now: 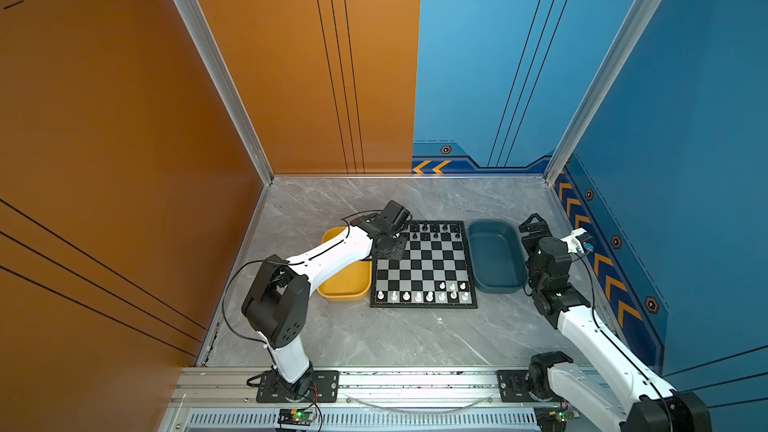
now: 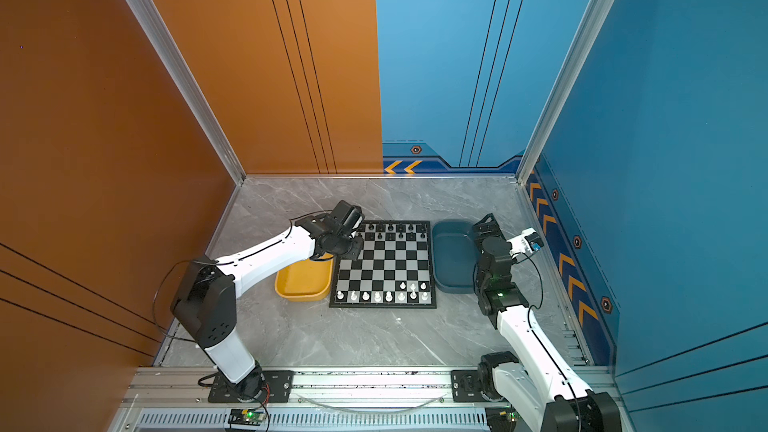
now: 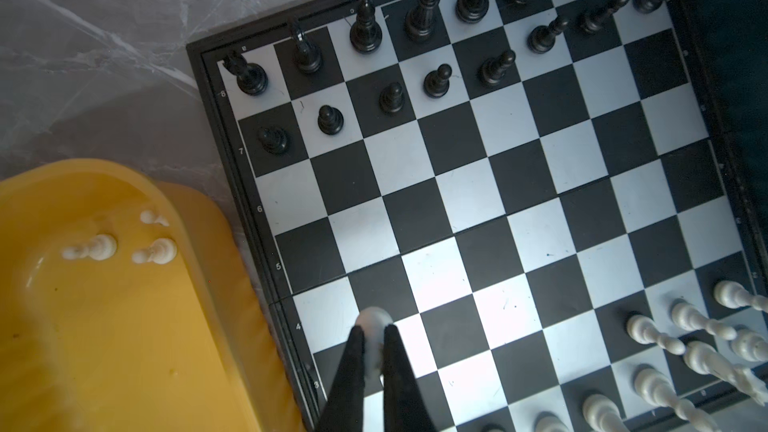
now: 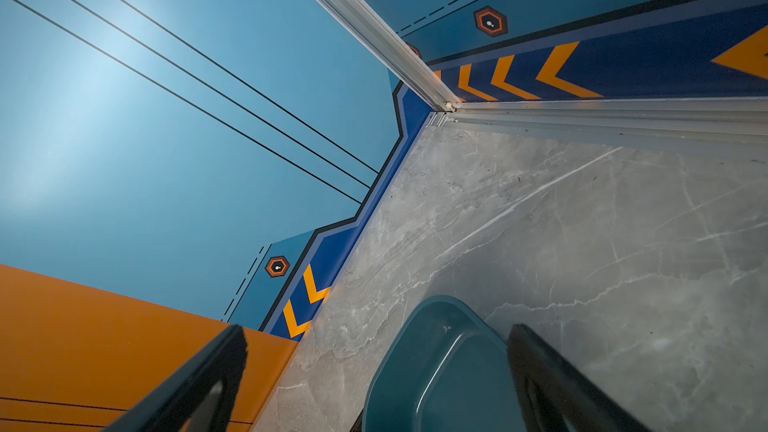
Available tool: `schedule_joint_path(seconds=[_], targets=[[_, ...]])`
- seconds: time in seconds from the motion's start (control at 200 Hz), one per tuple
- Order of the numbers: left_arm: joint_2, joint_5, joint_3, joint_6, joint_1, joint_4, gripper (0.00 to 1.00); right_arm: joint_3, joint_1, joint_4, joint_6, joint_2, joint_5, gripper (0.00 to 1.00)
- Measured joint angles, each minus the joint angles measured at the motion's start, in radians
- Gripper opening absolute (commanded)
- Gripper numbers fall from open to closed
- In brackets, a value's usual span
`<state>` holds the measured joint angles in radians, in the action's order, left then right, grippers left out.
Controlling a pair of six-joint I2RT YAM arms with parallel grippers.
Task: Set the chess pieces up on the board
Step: 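Lift the white pawn and carry it over the board's near row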
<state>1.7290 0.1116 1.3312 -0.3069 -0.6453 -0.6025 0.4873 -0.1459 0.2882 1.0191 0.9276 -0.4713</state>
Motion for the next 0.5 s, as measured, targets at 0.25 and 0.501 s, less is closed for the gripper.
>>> schedule_joint_path(seconds=[0.25, 0.501], targets=[[0.001, -0.032, 0.0, 0.007, -0.068, 0.0, 0.0, 0.0, 0.0, 0.0, 0.0, 0.0, 0.0, 1.0], [0.051, -0.098, 0.008, 0.022, -0.154, -0.001, 0.0, 0.0, 0.0, 0.0, 0.003, 0.0, 0.0, 1.0]])
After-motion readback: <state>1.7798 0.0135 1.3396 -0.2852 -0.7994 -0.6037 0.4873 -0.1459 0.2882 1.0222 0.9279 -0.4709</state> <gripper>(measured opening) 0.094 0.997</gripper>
